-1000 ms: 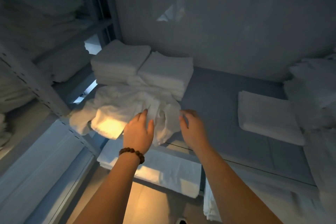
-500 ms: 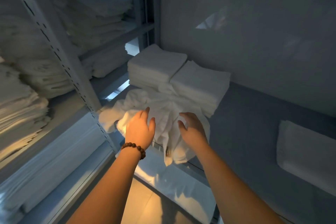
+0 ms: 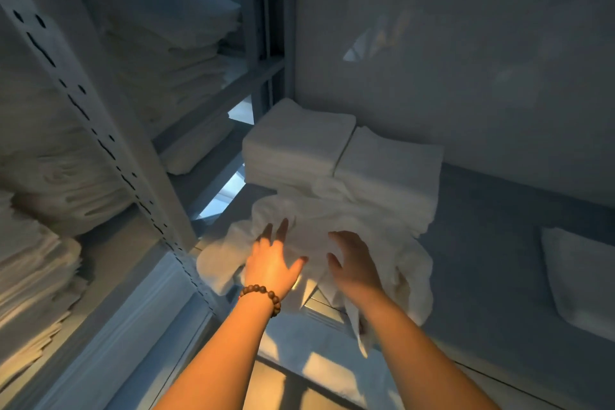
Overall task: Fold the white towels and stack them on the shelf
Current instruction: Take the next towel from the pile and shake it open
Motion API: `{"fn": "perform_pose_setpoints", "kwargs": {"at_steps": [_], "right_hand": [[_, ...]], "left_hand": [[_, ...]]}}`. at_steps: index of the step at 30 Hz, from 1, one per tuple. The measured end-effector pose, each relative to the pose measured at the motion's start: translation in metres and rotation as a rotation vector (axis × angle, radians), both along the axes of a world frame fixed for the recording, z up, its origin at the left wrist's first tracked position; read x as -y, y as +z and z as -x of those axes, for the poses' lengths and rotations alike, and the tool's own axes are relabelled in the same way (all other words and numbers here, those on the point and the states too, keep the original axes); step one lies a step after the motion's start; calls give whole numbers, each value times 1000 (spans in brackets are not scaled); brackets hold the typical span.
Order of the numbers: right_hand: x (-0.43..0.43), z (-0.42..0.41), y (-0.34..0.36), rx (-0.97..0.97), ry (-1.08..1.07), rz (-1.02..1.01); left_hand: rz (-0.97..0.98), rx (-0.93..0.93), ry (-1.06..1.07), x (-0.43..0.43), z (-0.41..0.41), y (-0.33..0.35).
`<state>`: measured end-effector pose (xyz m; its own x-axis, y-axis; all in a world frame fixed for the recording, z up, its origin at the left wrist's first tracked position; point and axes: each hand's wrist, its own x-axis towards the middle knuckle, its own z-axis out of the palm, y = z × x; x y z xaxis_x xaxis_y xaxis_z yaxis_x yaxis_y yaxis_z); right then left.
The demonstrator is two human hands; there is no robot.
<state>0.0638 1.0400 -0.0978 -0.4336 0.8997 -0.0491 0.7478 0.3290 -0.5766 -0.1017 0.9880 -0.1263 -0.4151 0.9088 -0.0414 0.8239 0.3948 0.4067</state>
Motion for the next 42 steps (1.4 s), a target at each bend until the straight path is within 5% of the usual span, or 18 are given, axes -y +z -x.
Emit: {"fn": "perform_pose_setpoints", "kwargs": {"at_steps": [7, 12, 19, 25, 30, 38, 42], "right_hand": [[10, 20, -22, 104, -140, 19], [20, -2, -25, 187, -284, -41], [7, -18, -7, 238, -319, -32], [-12, -2, 16, -306, -273, 72], [-24, 4, 41, -516, -338, -151], [-78, 23, 128, -453, -293, -483], [-100, 33, 146, -323, -294, -526]], "left_hand": [[290, -102, -343, -30, 13, -31], [138, 67, -387, -53, 19, -18], [-415, 372, -430, -46, 17, 40], [-568, 440, -515, -58, -5, 93], [-701, 386, -585, -77, -12, 127], [-892, 393, -540, -132, 18, 194], [-841, 405, -503, -143, 37, 209]]}}
